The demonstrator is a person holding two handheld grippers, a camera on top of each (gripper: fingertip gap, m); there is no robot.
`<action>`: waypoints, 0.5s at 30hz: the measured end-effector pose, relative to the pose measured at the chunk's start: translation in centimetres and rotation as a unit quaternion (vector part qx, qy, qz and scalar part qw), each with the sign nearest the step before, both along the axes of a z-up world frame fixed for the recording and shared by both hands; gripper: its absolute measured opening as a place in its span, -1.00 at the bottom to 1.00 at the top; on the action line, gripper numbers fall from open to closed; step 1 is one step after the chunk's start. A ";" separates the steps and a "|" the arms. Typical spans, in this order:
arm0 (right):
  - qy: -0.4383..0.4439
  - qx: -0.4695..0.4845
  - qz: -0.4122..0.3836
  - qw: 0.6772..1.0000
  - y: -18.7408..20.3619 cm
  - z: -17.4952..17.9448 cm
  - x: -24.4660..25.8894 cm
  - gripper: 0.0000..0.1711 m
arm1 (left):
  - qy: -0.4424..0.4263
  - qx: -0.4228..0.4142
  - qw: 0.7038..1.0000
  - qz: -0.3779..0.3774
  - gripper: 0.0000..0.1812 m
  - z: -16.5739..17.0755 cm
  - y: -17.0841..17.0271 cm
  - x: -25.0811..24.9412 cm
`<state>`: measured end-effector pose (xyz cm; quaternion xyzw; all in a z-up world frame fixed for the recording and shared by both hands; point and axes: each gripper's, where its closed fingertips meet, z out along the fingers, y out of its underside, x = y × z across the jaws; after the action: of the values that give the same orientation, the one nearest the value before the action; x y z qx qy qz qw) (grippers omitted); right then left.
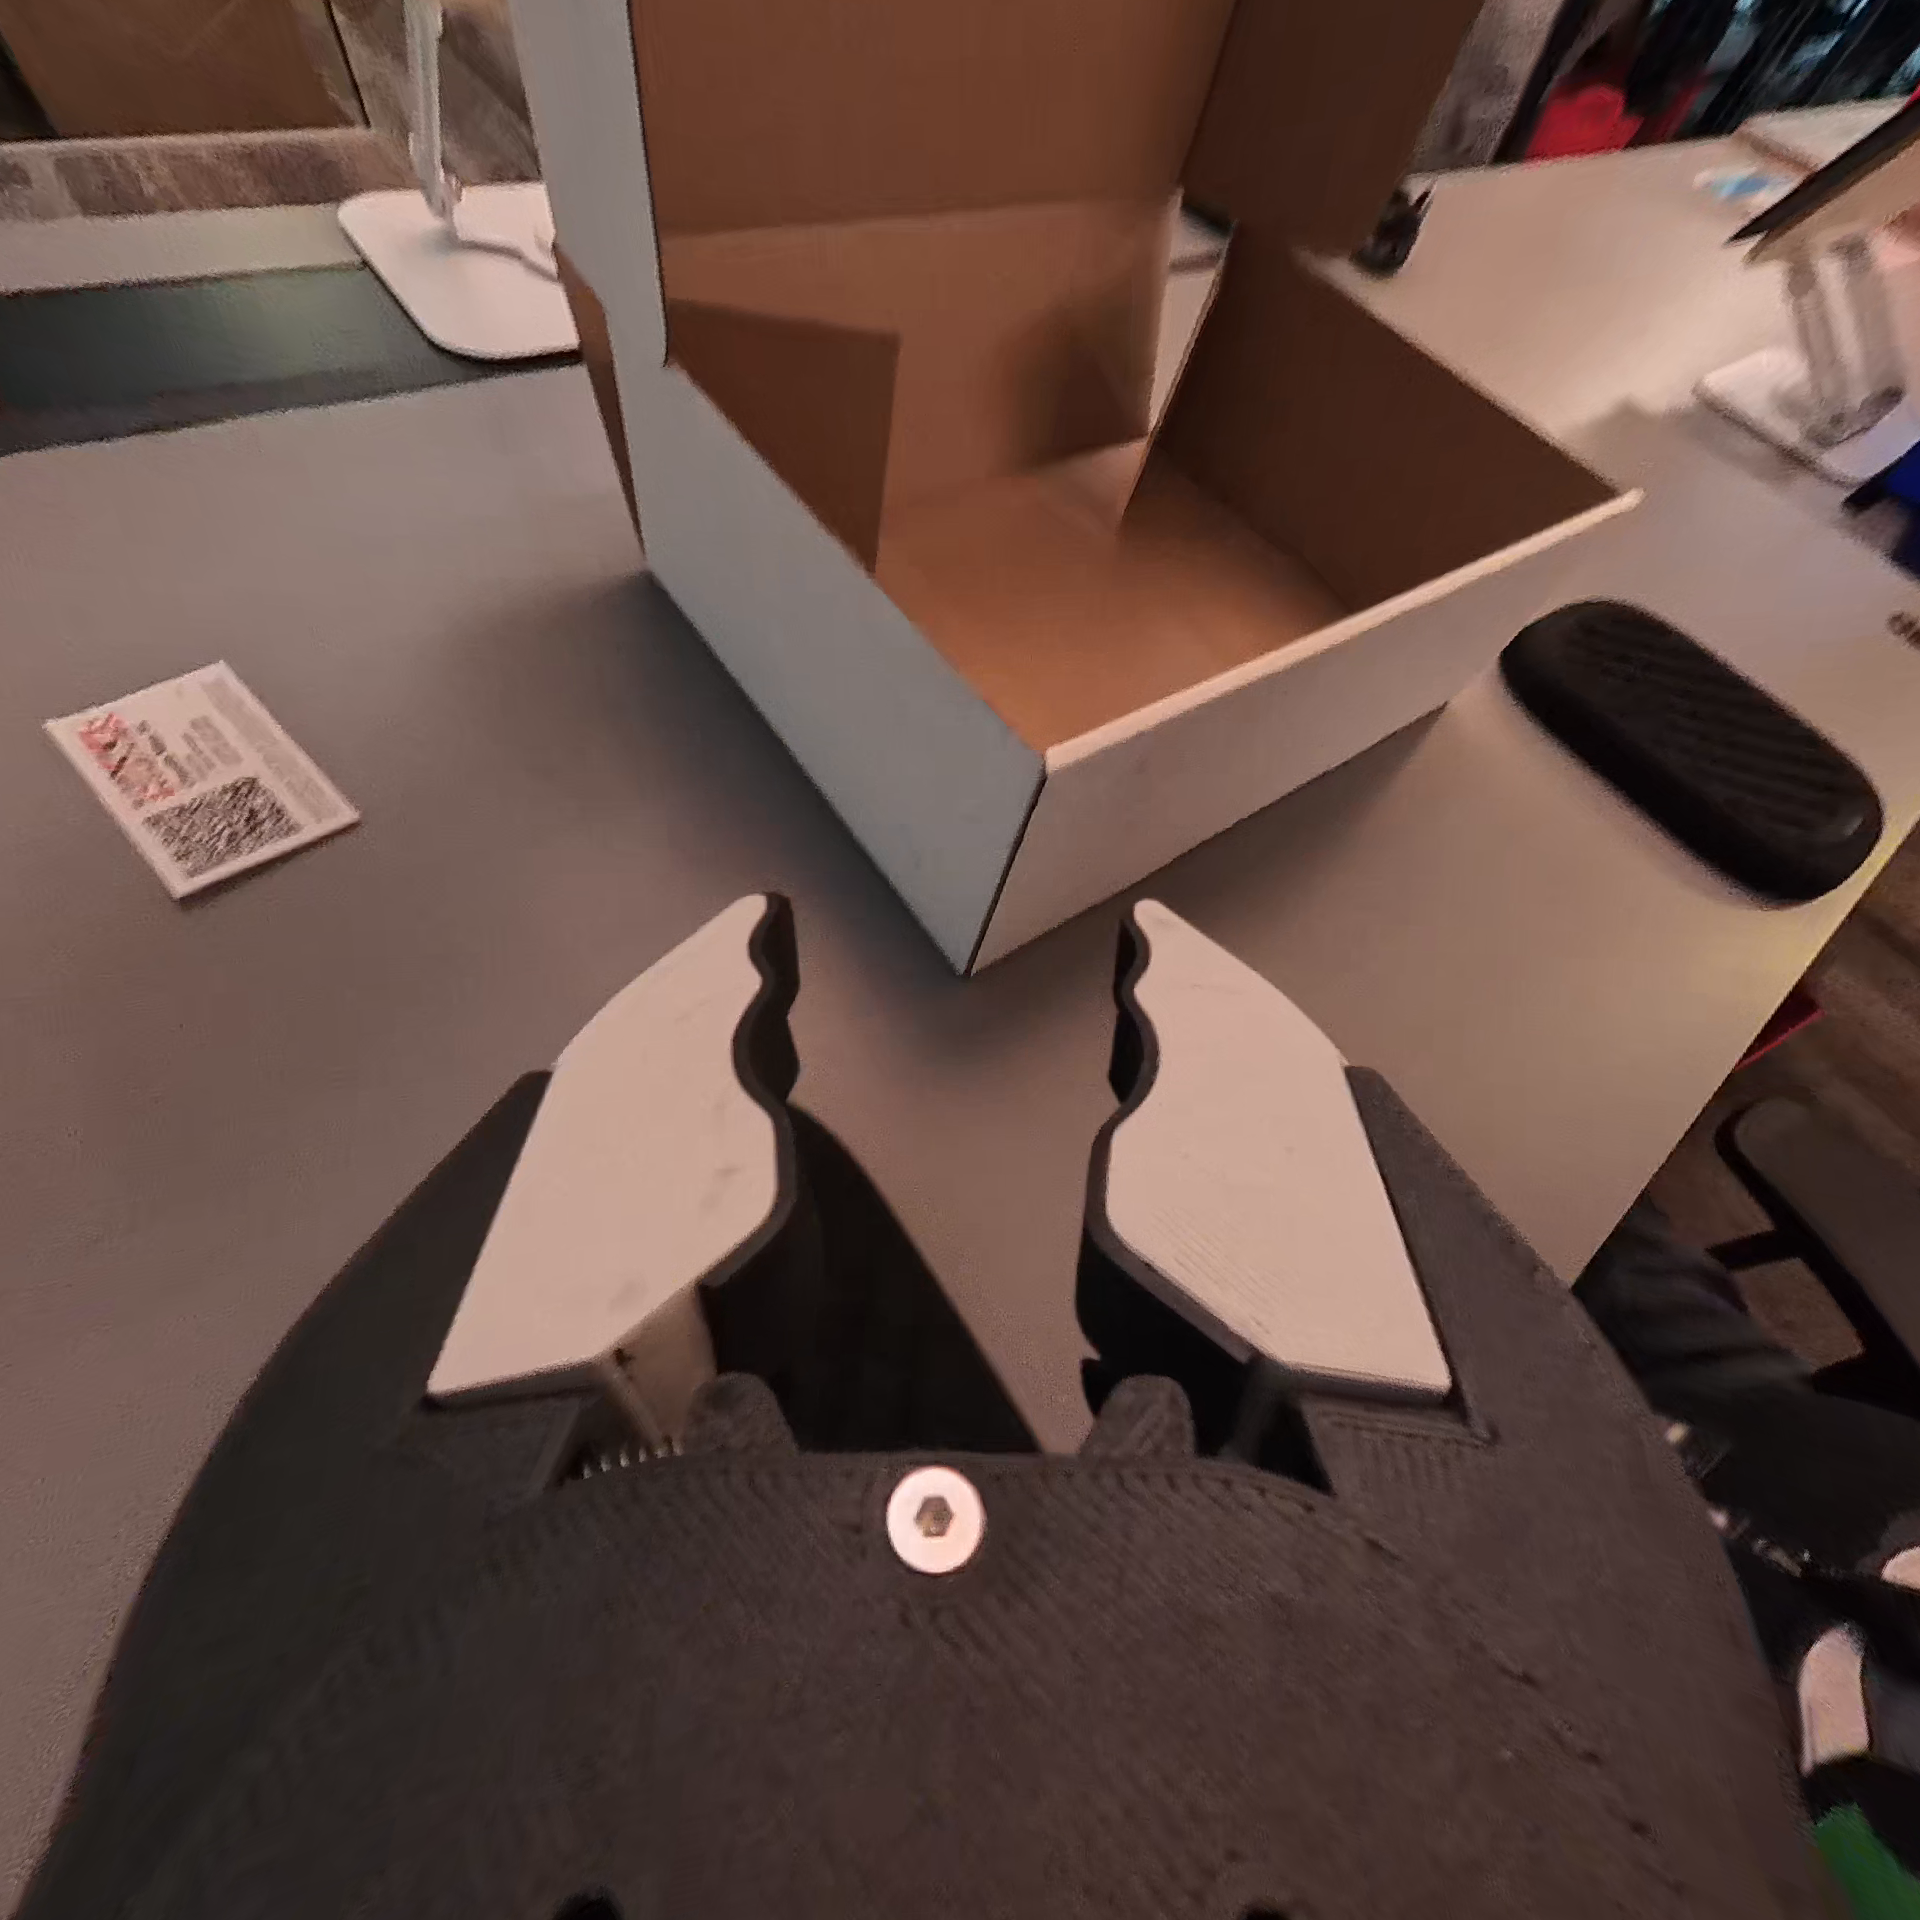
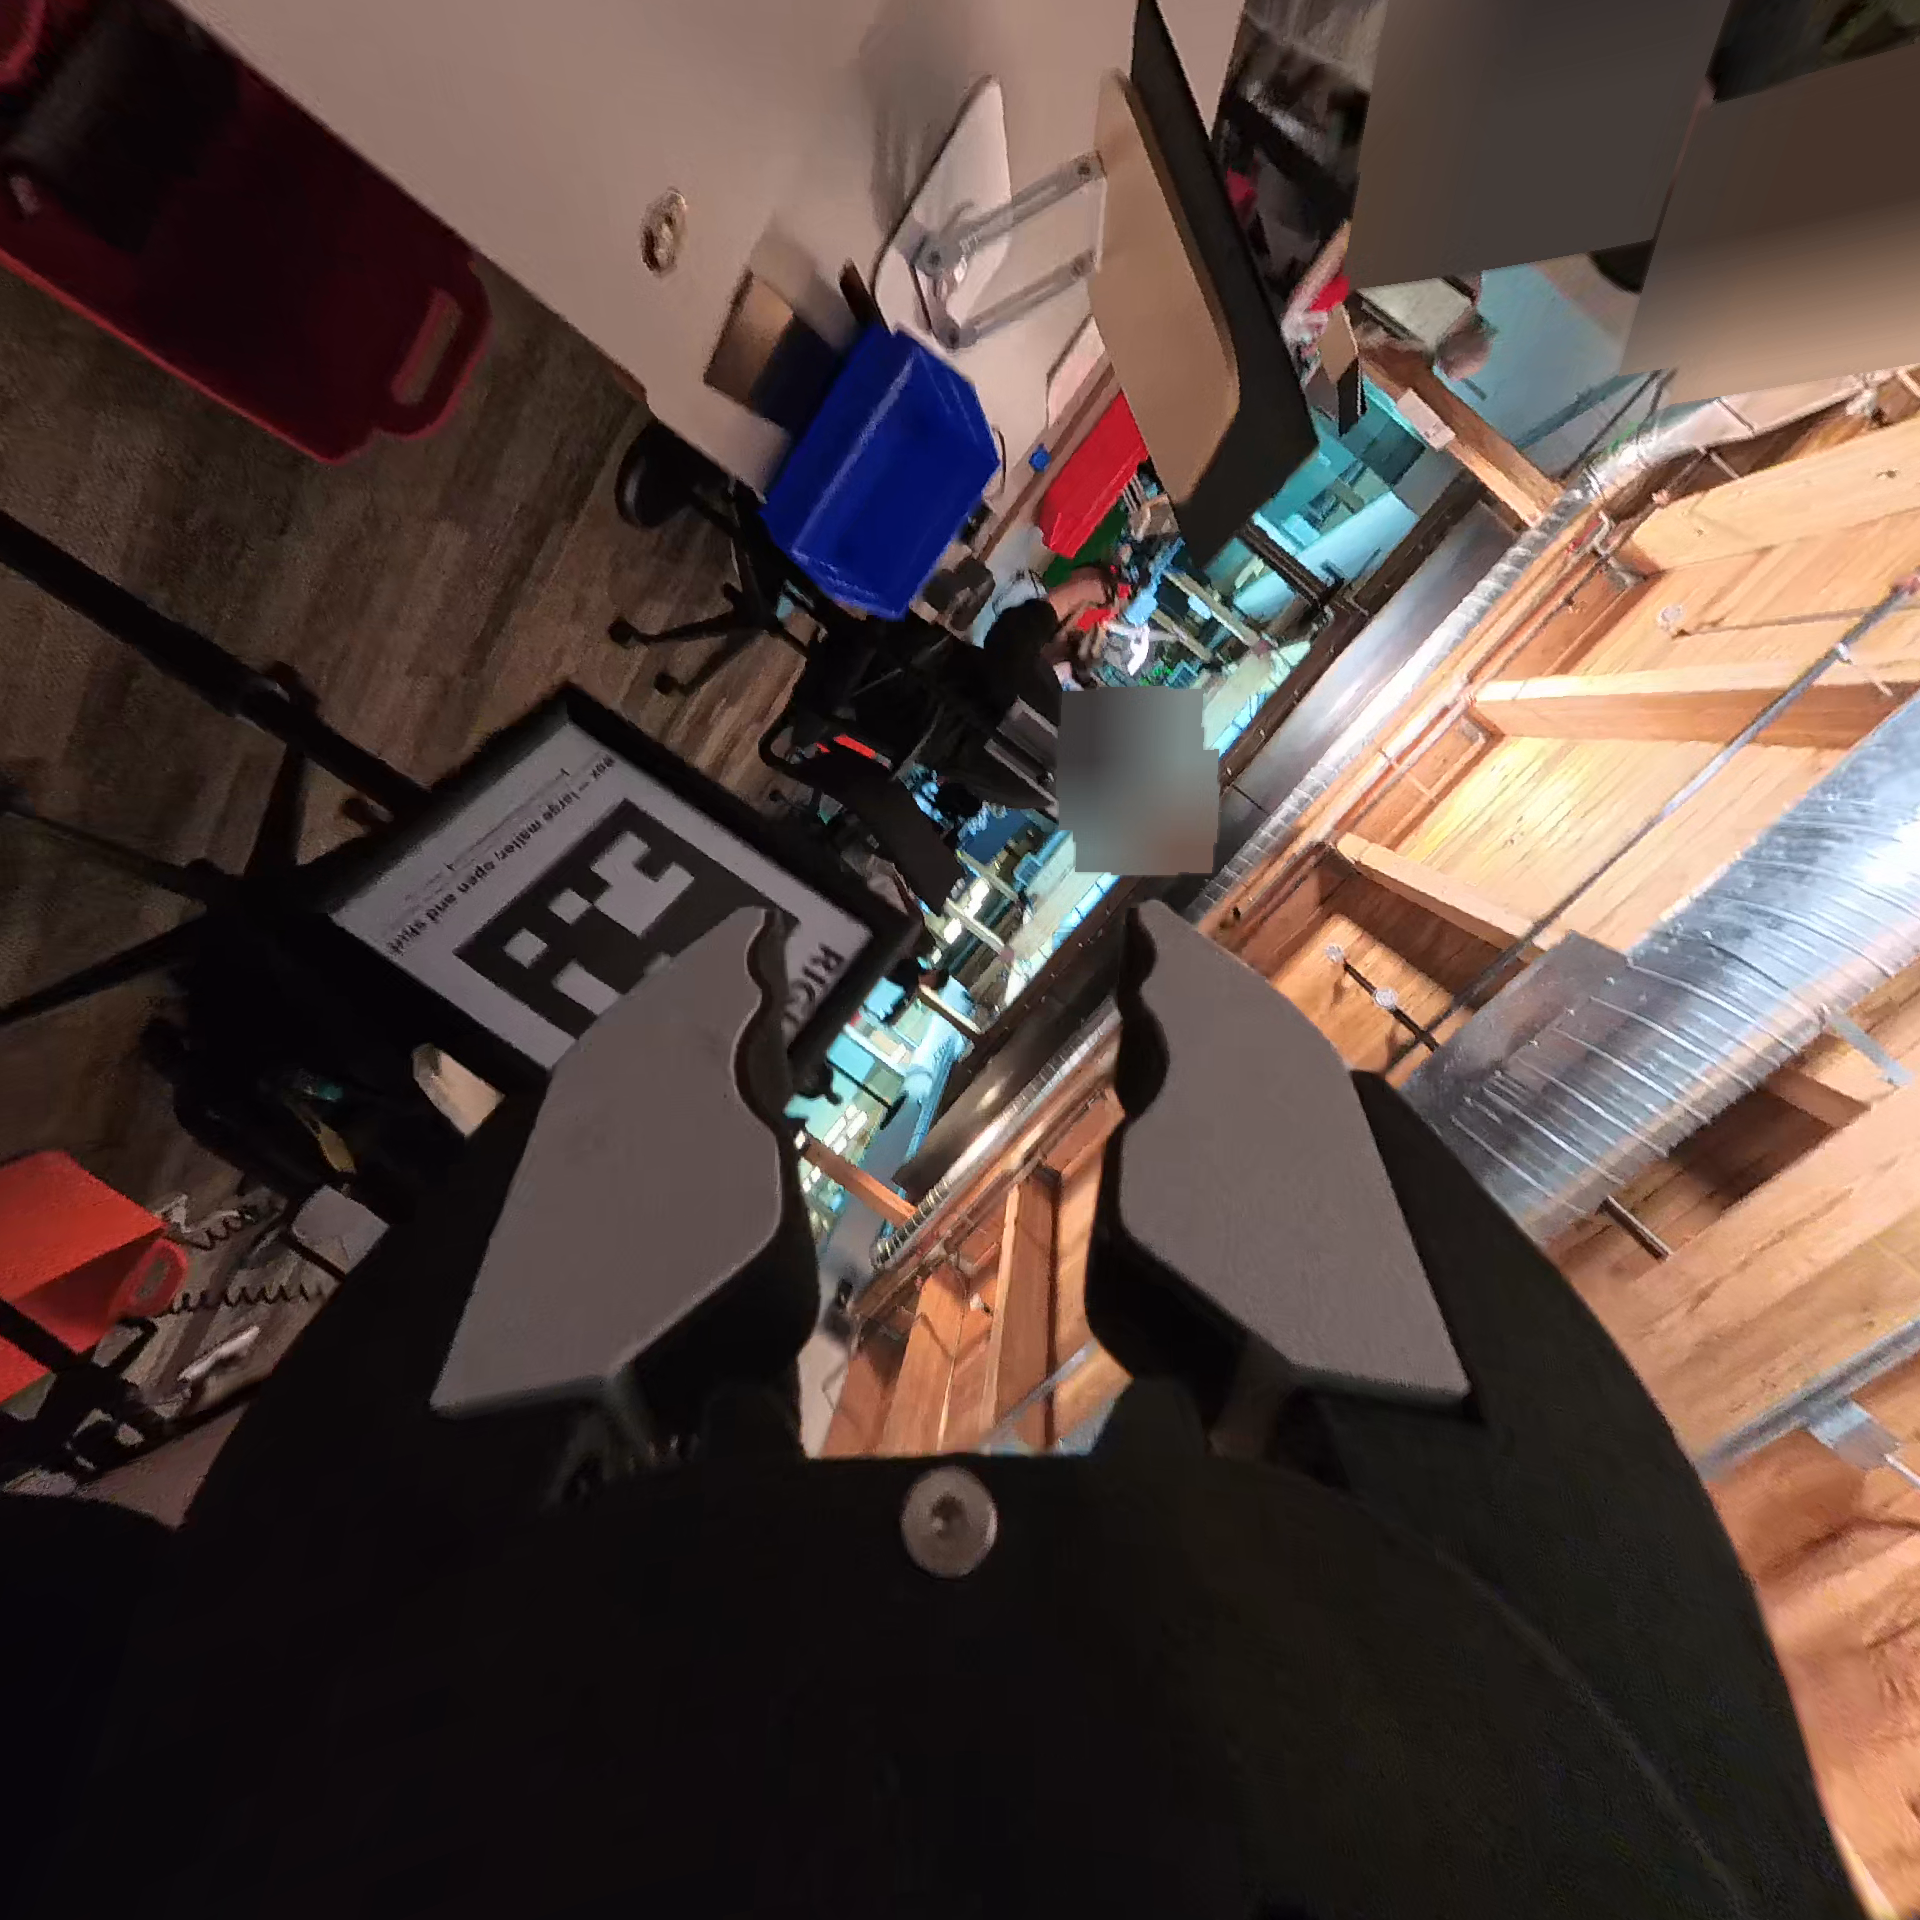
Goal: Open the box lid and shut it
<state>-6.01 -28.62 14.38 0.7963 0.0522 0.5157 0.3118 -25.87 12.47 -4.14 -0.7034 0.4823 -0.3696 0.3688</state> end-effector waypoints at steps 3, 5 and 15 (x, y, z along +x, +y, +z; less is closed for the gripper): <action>0.067 0.050 0.013 0.996 1.4 -3.9 2.0 -0.28 | -0.034 0.014 0.999 -0.024 -0.33 0.9 -1.3 1.7; 0.131 0.132 0.046 0.981 4.0 -7.2 3.7 -0.28 | -0.044 0.046 0.997 -0.049 -0.30 1.2 -2.4 3.1; 0.415 0.671 0.269 0.553 22.2 -19.0 5.8 -0.13 | -0.021 0.097 0.994 -0.051 -0.15 -1.1 -1.4 6.8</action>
<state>-0.24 -6.44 -4.61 0.8491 0.0266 0.0739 -0.5224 -19.11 11.12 -5.25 -0.6309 0.5436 -0.3540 0.4256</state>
